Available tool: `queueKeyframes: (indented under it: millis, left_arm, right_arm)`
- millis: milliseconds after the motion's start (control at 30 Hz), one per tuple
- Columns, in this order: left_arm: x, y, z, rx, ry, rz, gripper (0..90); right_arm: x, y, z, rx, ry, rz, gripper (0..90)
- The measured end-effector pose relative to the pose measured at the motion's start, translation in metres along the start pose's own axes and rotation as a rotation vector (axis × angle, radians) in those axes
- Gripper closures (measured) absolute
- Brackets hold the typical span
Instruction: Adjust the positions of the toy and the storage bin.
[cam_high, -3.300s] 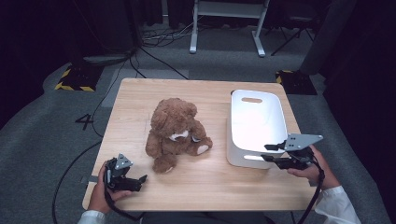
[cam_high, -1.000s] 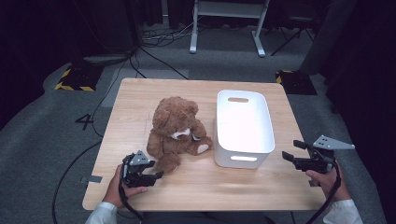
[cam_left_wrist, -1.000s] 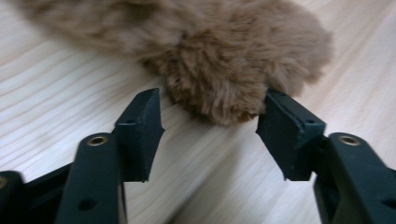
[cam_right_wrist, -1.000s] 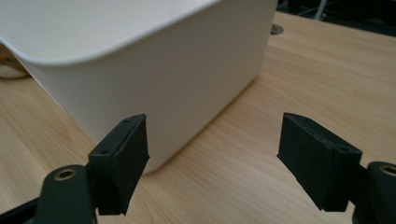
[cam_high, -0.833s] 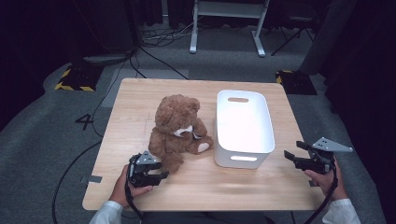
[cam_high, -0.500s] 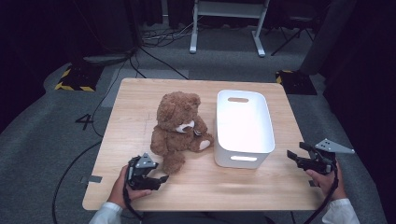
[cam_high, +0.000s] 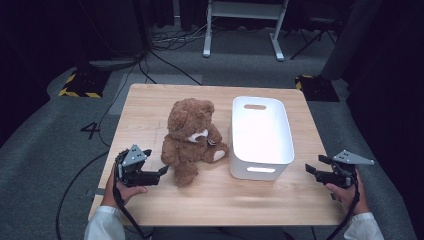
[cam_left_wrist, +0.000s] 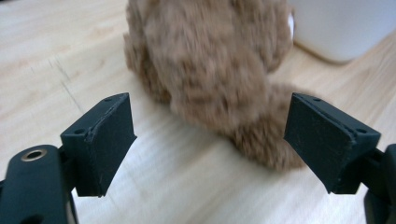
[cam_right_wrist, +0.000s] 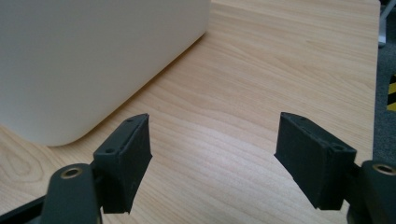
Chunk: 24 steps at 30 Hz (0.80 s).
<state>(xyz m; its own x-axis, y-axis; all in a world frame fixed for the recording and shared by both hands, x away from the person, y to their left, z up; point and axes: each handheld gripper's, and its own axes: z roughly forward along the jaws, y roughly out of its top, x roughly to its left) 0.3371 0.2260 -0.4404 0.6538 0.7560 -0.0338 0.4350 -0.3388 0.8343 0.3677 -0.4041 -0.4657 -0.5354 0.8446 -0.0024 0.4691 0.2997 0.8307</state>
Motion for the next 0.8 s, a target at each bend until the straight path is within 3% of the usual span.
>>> queueKeyframes:
  millis: [100,267,333,400,500,800]
  left_arm:
    - [0.005,0.01,-0.001,-0.028,-0.016,-0.022,16.0]
    - [0.013,0.032,-0.002,-0.059,-0.011,-0.001,15.9]
    - [0.016,0.039,-0.001,-0.065,-0.039,-0.007,15.9]
    - [0.019,0.046,0.002,-0.059,-0.038,0.019,16.0]
    - [0.022,0.053,0.007,-0.058,-0.079,0.02,15.9]
    - [0.019,0.065,0.023,-0.014,-0.143,0.036,15.9]
  right_arm:
    - [0.002,-0.001,0.003,0.017,-0.004,-0.017,26.8]
    - [0.005,-0.002,0.007,0.042,-0.003,-0.034,26.8]
    - [0.007,-0.002,0.008,0.046,0.002,-0.037,26.8]
    - [0.008,-0.002,0.009,0.048,0.003,-0.042,26.8]
    - [0.01,-0.002,0.01,0.055,0.007,-0.047,26.8]
    - [0.013,-0.005,0.014,0.084,0.019,-0.068,26.8]
